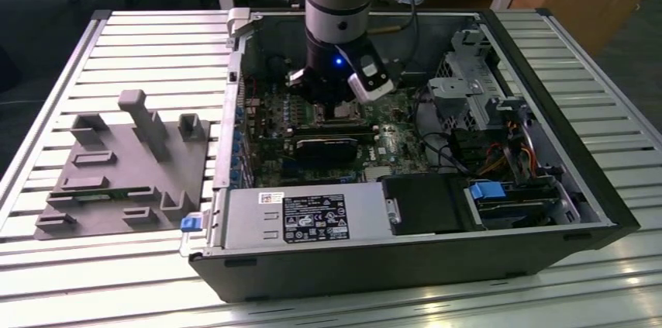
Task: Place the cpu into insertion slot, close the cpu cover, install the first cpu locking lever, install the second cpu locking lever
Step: 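Install the second cpu locking lever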
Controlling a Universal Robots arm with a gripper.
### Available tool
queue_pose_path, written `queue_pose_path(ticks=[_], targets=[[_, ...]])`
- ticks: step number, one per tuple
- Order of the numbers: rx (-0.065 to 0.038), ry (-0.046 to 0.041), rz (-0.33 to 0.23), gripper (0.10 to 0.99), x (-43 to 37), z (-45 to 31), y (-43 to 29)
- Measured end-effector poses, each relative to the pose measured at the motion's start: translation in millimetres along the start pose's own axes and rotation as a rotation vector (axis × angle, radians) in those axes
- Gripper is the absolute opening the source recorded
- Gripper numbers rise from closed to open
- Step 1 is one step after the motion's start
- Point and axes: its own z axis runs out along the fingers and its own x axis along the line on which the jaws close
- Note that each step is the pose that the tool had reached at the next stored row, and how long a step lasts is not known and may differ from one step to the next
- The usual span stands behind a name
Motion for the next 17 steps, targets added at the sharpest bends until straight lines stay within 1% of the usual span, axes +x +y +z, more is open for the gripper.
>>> queue_pose_path(ticks=[3, 6, 8, 13, 17], targets=[[-0.005, 0.0000, 0.000, 0.106, 0.0, -0.2, -2.1], [-0.009, -0.0001, 0.000, 0.106, 0.1, -0.1, -6.7], [-0.013, -0.0003, 0.000, 0.106, 0.2, 1.1, -7.5], [-0.024, -0.0004, 0.000, 0.106, 0.5, 6.7, -8.1], [-0.030, -0.0005, 0.000, 0.106, 2.5, 12.1, -8.6]])
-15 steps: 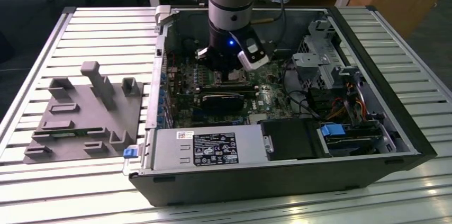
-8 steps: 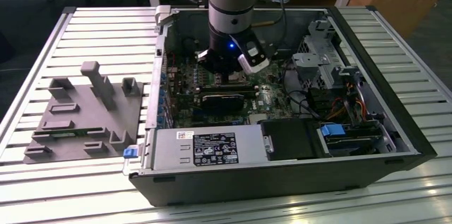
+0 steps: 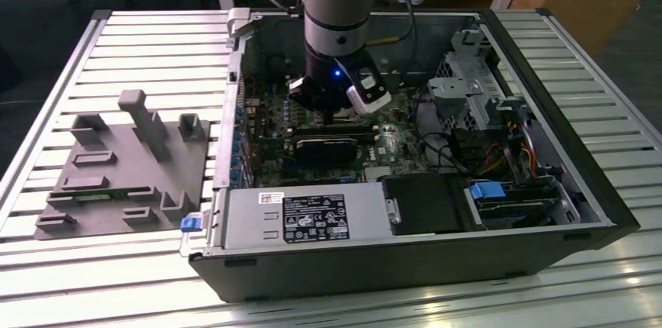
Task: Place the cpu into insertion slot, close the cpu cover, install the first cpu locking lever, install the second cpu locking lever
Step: 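Install the second cpu locking lever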
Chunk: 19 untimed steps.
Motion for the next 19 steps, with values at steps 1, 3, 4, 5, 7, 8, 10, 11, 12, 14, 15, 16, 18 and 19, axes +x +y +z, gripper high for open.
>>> queue_pose_path(ticks=[1, 3, 4, 5, 7, 8, 10, 11, 12, 14, 15, 16, 18, 19], targets=[[-0.001, 0.0000, 0.000, 0.106, 0.9, 1.1, -0.1], [-0.005, 0.0000, 0.000, 0.106, 2.8, 2.8, -0.4], [-0.008, 0.0000, 0.000, 0.106, 3.4, 3.6, -0.5], [-0.011, -0.0001, 0.000, 0.106, 3.6, 4.8, -0.6], [-0.018, -0.0002, 0.000, 0.106, 3.7, 7.4, -0.9], [-0.021, -0.0003, 0.000, 0.106, 3.7, 8.5, -1.1], [-0.025, -0.0003, 0.000, 0.106, 3.7, 10.1, -1.5], [-0.026, -0.0003, 0.000, 0.106, 3.7, 10.8, -1.9], [-0.027, -0.0004, 0.000, 0.106, 3.9, 11.3, -2.5], [-0.034, -0.0004, 0.000, 0.106, 4.5, 12.0, -4.5], [-0.038, -0.0005, 0.000, 0.106, 4.7, 12.6, -5.1], [-0.044, -0.0006, 0.000, 0.106, 4.9, 13.1, -5.6], [-0.058, -0.0009, 0.001, 0.106, 5.6, 14.1, -6.6], [-0.067, -0.0012, 0.001, 0.106, 6.2, 14.4, -7.2]])
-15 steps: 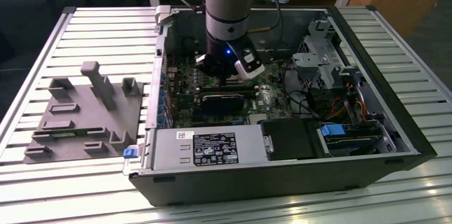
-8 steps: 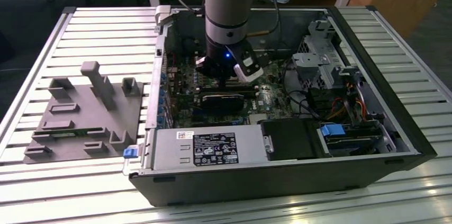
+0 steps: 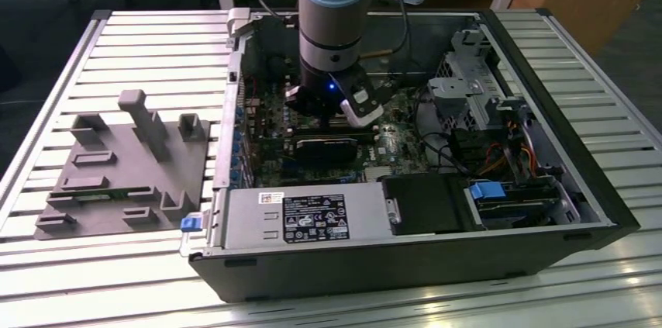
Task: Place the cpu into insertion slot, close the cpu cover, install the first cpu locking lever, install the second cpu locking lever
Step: 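Install the second cpu locking lever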
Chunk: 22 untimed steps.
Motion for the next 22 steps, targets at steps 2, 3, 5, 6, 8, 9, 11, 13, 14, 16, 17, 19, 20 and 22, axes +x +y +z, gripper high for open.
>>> queue_pose_path(ticks=[2, 3, 5, 6, 8, 9, 11, 13, 14, 16, 17, 19, 20, 22], targets=[[-0.013, -0.0004, 0.000, 0.106, 1.7, 0.6, -1.5], [-0.018, -0.0005, 0.000, 0.106, 2.5, 0.9, -2.3], [-0.026, -0.0007, 0.000, 0.106, 3.7, 1.1, -3.6], [-0.030, -0.0008, 0.000, 0.106, 3.9, 1.1, -4.1], [-0.034, -0.0010, 0.000, 0.106, 4.2, 1.0, -5.2], [-0.035, -0.0010, 0.000, 0.106, 4.3, 0.9, -6.1], [-0.038, -0.0010, 0.000, 0.106, 4.6, 0.5, -8.5], [-0.044, -0.0011, 0.000, 0.106, 4.9, 0.0, -11.0], [-0.048, -0.0012, 0.000, 0.106, 5.2, -0.2, -12.1], [-0.056, -0.0015, 0.001, 0.106, 6.2, -0.6, -13.8], [-0.059, -0.0016, 0.000, 0.106, 6.7, -0.7, -14.5], [-0.065, -0.0020, 0.000, 0.106, 7.9, -0.7, -15.9], [-0.068, -0.0020, 0.000, 0.106, 8.4, -0.6, -16.5], [-0.071, -0.0023, 0.000, 0.106, 9.2, 0.2, -17.0]])
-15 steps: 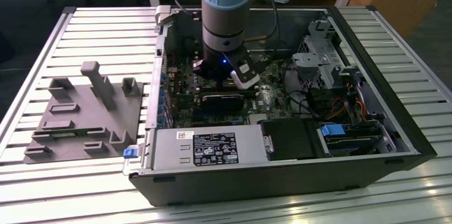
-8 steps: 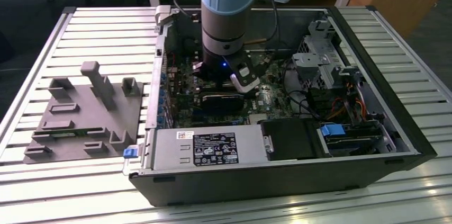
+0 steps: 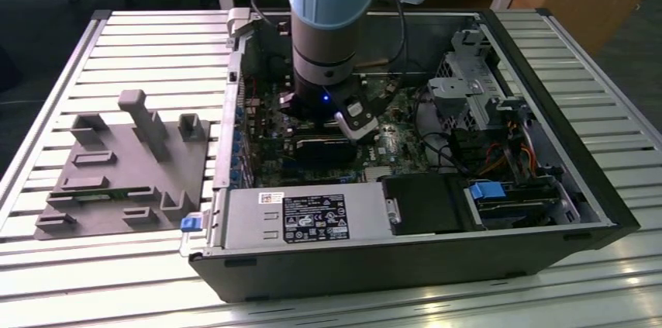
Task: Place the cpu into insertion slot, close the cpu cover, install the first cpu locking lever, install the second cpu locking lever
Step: 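Install the second cpu locking lever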
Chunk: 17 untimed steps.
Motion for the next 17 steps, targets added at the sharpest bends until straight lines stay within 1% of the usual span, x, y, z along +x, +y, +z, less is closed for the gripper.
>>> queue_pose_path(ticks=[4, 10, 15, 17], targets=[[-0.004, 0.0000, 0.000, 0.106, 0.2, 2.7, -0.9], [-0.033, -0.0005, 0.000, 0.106, 1.1, 4.8, -1.3], [-0.049, -0.0009, 0.001, 0.106, 3.0, 6.9, -1.9], [-0.053, -0.0010, 0.001, 0.106, 4.5, 7.3, -2.0]])
